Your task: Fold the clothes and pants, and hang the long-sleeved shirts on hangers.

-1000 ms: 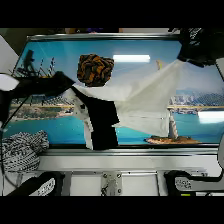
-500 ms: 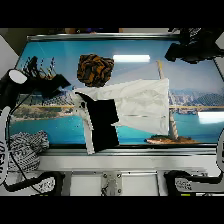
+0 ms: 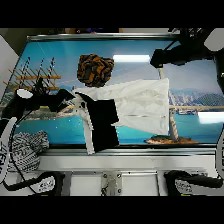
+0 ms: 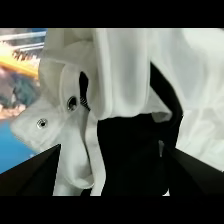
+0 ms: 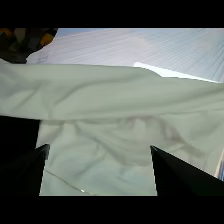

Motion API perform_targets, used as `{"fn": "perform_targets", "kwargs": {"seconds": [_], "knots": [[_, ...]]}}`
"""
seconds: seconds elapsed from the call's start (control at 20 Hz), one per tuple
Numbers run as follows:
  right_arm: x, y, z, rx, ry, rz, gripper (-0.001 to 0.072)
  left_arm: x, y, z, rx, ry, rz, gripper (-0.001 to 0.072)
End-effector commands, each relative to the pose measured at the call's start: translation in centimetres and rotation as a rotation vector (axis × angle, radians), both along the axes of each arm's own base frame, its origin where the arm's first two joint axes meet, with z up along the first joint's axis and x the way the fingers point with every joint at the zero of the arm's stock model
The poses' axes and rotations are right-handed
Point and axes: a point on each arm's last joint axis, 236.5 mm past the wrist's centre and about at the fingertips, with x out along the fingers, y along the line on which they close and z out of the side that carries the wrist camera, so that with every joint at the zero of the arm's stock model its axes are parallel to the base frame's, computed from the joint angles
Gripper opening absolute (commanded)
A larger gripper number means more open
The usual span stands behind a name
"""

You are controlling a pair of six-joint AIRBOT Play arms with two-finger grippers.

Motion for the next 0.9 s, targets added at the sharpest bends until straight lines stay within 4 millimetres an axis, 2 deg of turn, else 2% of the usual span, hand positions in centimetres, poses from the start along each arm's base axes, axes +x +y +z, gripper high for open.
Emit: {"fn": "perform_targets", "kwargs": {"seconds": [0.0,0.1,0.2,0.35,0.4,0.5,0.55,0.6,0.65,0.75,0.85], "knots": [[-2.2,-0.9,-2.7,-0.022,0.11,0.0,0.072,2.9,-0.6,0.1,-0.057,-0.02,-0.006,0.0675],[-4.1,-2.3,-5.5,-0.024,0.187,-0.035,0.072,4.2,-0.6,-0.5,-0.063,-0.006,-0.025,0.0675],[-6.7,-4.3,-9.4,-0.011,0.272,-0.108,0.072,4.8,-0.9,-1.4,-0.079,0.024,-0.051,0.0674],[-12.3,-7.6,-17.0,0.072,0.458,-0.361,0.072,4.9,-2.5,-1.9,-0.101,0.058,-0.112,0.0673],[-14.8,-8.4,-20.0,0.116,0.54,-0.492,0.072,4.9,-3.2,-1.9,-0.1,0.057,-0.127,0.0644],[-18.7,-8.7,-24.8,0.212,0.653,-0.734,0.072,5.1,-4.0,-1.7,-0.092,0.041,-0.143,0.0047],[-19.8,-8.1,-26.6,0.263,0.683,-0.803,0.072,5.1,-4.3,-1.7,-0.09,0.036,-0.151,0.0017],[-20.5,-6.9,-28.1,0.336,0.706,-0.847,0.072,5.1,-4.2,-1.7,-0.09,0.036,-0.152,0.0017],[-20.6,-5.6,-29.2,0.414,0.714,-0.873,0.072,4.9,-4.3,-1.7,-0.091,0.039,-0.156,0.0018],[-19.8,-4.0,-30.4,0.526,0.679,-0.914,0.072,4.8,-4.0,-1.7,-0.096,0.046,-0.154,0.0017],[-18.5,-3.1,-30.9,0.568,0.622,-0.919,0.072,4.6,-3.9,-1.7,-0.099,0.052,-0.157,0.0018]]}}
